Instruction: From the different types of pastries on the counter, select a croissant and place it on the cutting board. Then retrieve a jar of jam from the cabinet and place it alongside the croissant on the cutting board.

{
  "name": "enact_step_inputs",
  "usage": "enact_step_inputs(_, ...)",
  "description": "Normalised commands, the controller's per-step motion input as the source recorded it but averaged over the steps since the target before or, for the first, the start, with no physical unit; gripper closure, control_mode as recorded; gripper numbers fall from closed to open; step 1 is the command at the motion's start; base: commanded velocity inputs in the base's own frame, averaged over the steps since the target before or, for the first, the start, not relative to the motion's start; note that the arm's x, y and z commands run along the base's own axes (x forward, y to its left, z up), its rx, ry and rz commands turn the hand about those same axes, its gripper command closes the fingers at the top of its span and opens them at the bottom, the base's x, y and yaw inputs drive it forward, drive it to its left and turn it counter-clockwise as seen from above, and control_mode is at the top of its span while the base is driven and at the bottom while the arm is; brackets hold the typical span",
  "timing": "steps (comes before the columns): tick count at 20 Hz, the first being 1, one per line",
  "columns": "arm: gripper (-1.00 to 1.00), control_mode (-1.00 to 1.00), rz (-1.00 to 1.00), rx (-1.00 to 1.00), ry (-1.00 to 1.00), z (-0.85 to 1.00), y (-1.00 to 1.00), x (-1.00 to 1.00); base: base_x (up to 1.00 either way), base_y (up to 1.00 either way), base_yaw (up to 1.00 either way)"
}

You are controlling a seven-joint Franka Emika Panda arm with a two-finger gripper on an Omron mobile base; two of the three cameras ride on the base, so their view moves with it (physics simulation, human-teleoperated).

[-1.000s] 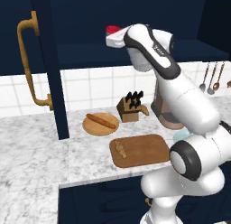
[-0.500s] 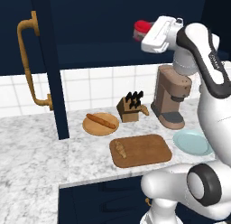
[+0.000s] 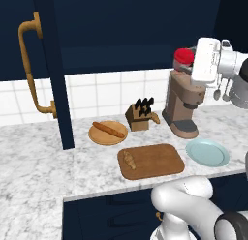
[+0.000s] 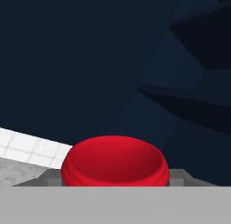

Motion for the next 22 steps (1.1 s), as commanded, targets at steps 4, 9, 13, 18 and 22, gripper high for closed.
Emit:
enact_step_inputs(4, 1.00, -1.00, -0.15, 0.03, -0.30, -1.00, -0.36, -1.00, 0.00, 0.00, 0.00)
enact_step_inputs(9, 1.00, -1.00, -0.08, 0.13, -0.34, -1.00, -0.98, -0.84, 0.00, 0.00, 0.00)
enact_step_inputs(13, 1.00, -1.00, 0.23, 0.07, -0.08, -1.00, -0.82, 0.19, 0.00, 0.00, 0.00)
enact_step_inputs(18, 1.00, -1.00, 0.35, 0.01, -0.04, -1.00, -0.43, 0.39, 0.00, 0.00, 0.00)
enact_step_inputs(22, 1.00, -1.00, 0.28, 0.02, -0.01, -0.93, 0.09, 0.47, 0.00, 0.00, 0.00)
